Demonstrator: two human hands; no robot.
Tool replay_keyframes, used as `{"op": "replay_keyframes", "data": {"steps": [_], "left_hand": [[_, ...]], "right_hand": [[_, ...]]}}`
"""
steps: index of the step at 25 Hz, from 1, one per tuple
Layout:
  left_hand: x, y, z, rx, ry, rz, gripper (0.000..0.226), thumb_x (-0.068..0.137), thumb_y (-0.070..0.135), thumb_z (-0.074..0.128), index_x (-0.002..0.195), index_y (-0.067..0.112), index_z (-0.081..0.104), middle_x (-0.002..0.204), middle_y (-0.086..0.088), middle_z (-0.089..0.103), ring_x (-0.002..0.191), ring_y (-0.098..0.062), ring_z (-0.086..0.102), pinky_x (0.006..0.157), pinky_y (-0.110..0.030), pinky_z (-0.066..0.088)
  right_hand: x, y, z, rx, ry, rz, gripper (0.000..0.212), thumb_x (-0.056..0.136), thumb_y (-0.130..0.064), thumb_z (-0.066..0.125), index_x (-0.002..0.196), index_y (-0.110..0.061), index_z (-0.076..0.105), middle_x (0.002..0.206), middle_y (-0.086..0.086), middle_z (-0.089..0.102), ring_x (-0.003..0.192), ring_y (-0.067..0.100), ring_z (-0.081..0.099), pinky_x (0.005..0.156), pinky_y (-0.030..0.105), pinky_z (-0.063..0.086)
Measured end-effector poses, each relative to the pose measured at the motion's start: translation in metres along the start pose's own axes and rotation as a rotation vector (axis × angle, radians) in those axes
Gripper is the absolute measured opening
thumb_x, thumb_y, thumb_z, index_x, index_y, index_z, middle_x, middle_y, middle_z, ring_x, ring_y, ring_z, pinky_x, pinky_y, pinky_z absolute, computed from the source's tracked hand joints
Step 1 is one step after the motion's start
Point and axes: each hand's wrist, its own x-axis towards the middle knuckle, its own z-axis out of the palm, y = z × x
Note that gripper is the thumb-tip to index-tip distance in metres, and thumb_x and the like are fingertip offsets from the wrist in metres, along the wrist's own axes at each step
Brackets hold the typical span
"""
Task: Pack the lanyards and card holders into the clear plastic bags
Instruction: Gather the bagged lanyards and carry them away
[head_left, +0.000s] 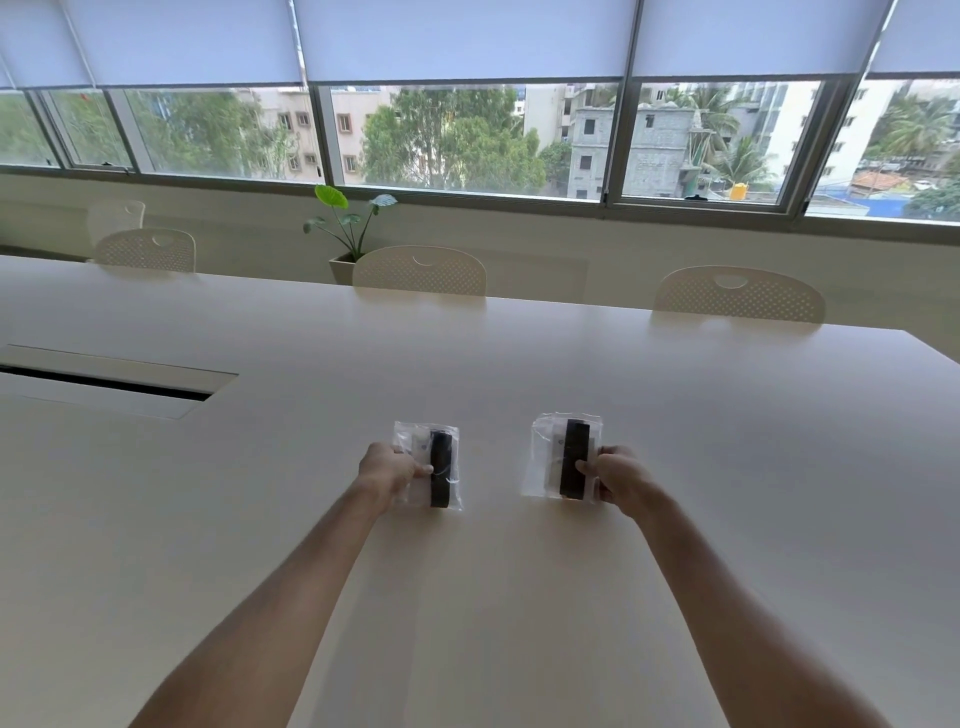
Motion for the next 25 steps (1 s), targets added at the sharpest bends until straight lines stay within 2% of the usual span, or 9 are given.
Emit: {"op": "replay_keyframes", "data": {"steps": [2, 5, 8, 10, 12, 14, 16, 21, 25], "left_hand": [[-0.008, -0.002, -0.001, -0.077, 0.017, -0.019, 0.027, 0.064, -0.001, 0.082, 0.074, 0.009, 0.059, 0.082, -0.011, 0.060, 0.061, -0.022, 0.054, 0.046, -0.024, 0.039], [-0.024, -0.012, -0.008, -0.147, 0.042, -0.029, 0.034, 0.064, -0.001, 0.082, 0.092, 0.003, 0.065, 0.092, -0.014, 0.067, 0.081, -0.027, 0.063, 0.065, -0.035, 0.050], [-0.047, -0.023, -0.020, -0.281, 0.038, -0.050, 0.027, 0.066, -0.005, 0.079, 0.087, 0.003, 0.066, 0.090, -0.019, 0.070, 0.074, -0.027, 0.065, 0.063, -0.035, 0.054], [-0.062, -0.028, -0.034, -0.340, 0.042, -0.050, 0.022, 0.067, -0.006, 0.077, 0.084, 0.004, 0.066, 0.089, -0.020, 0.070, 0.074, -0.028, 0.065, 0.071, -0.040, 0.055], [-0.073, -0.032, -0.050, -0.352, 0.056, -0.044, 0.019, 0.069, -0.007, 0.075, 0.079, 0.006, 0.066, 0.085, -0.017, 0.070, 0.072, -0.027, 0.065, 0.074, -0.041, 0.055], [-0.089, -0.036, -0.070, -0.362, 0.084, -0.039, 0.021, 0.070, -0.008, 0.073, 0.074, 0.010, 0.064, 0.073, -0.009, 0.071, 0.062, -0.019, 0.066, 0.056, -0.029, 0.055], [-0.104, -0.041, -0.089, -0.394, 0.112, -0.040, 0.022, 0.071, -0.009, 0.072, 0.071, 0.011, 0.063, 0.065, -0.004, 0.069, 0.052, -0.011, 0.065, 0.042, -0.020, 0.048], [-0.133, -0.059, -0.146, -0.456, 0.207, -0.055, 0.020, 0.072, -0.009, 0.072, 0.073, 0.009, 0.064, 0.074, -0.009, 0.068, 0.062, -0.018, 0.064, 0.046, -0.022, 0.049], [-0.145, -0.074, -0.197, -0.524, 0.297, -0.062, 0.024, 0.071, -0.009, 0.072, 0.064, 0.012, 0.062, 0.058, -0.004, 0.061, 0.048, -0.014, 0.049, 0.046, -0.021, 0.037]], "right_hand": [[-0.004, 0.005, 0.002, 0.012, -0.011, -0.012, 0.012, 0.085, 0.010, 0.056, 0.089, 0.000, 0.062, 0.092, 0.019, 0.065, 0.081, 0.033, 0.065, 0.070, 0.044, 0.056], [-0.011, 0.012, 0.012, 0.034, -0.027, -0.027, 0.013, 0.085, 0.008, 0.058, 0.097, 0.005, 0.063, 0.092, 0.021, 0.067, 0.087, 0.037, 0.066, 0.085, 0.054, 0.052], [-0.019, 0.016, 0.033, 0.041, -0.096, -0.030, 0.015, 0.085, 0.007, 0.058, 0.100, 0.008, 0.062, 0.095, 0.025, 0.067, 0.092, 0.041, 0.066, 0.088, 0.057, 0.050], [-0.027, 0.016, 0.053, 0.040, -0.183, -0.029, 0.015, 0.085, 0.008, 0.058, 0.099, 0.008, 0.063, 0.097, 0.026, 0.068, 0.094, 0.041, 0.067, 0.090, 0.057, 0.052], [-0.037, 0.016, 0.074, 0.032, -0.272, -0.038, 0.011, 0.085, 0.010, 0.058, 0.093, 0.005, 0.064, 0.093, 0.023, 0.069, 0.089, 0.038, 0.068, 0.083, 0.052, 0.056], [-0.046, 0.015, 0.097, 0.035, -0.376, -0.049, 0.011, 0.084, 0.012, 0.058, 0.088, 0.004, 0.065, 0.087, 0.020, 0.070, 0.080, 0.033, 0.071, 0.070, 0.044, 0.060], [-0.055, 0.012, 0.122, 0.018, -0.457, -0.066, 0.012, 0.083, 0.012, 0.059, 0.089, 0.006, 0.066, 0.086, 0.021, 0.071, 0.078, 0.032, 0.072, 0.066, 0.041, 0.061], [-0.079, 0.002, 0.192, -0.043, -0.604, -0.102, 0.012, 0.082, 0.011, 0.061, 0.092, 0.008, 0.066, 0.087, 0.021, 0.071, 0.078, 0.031, 0.072, 0.063, 0.038, 0.060], [-0.098, -0.007, 0.253, -0.064, -0.704, -0.117, 0.013, 0.082, 0.011, 0.061, 0.094, 0.011, 0.065, 0.087, 0.022, 0.070, 0.080, 0.034, 0.071, 0.062, 0.038, 0.061]]}}
